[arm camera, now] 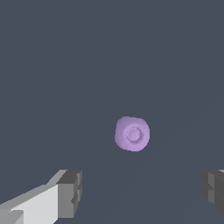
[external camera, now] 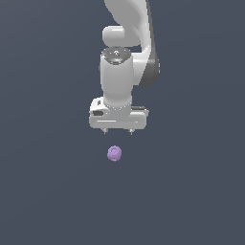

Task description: Pick up the object and move it to a goal position.

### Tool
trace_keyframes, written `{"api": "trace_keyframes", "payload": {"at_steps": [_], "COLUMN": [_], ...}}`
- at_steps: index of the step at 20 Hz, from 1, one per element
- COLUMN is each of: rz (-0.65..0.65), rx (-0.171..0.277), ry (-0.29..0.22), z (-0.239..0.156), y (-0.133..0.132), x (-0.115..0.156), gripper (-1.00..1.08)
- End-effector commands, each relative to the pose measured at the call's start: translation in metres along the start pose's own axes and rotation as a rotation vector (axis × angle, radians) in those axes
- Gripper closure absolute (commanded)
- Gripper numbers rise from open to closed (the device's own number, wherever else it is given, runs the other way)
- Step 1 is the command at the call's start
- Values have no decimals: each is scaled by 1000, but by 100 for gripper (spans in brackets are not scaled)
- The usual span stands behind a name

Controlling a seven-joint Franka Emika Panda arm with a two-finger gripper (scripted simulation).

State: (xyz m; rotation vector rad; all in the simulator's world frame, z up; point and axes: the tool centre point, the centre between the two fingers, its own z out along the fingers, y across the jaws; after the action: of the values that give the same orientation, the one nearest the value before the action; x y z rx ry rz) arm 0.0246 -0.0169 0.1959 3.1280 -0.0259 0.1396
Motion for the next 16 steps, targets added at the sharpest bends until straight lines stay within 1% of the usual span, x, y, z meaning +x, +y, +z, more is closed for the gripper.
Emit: {"api": "trace_keyframes", "payload": {"at_steps": [1,10,16], "rz": [15,98,133], "rx": [1,3,3], "ry": [-10,-62,-84], "z": [11,73,100], "y": [2,14,19], "x": [2,8,8], "gripper": [-92,-92,-92]}}
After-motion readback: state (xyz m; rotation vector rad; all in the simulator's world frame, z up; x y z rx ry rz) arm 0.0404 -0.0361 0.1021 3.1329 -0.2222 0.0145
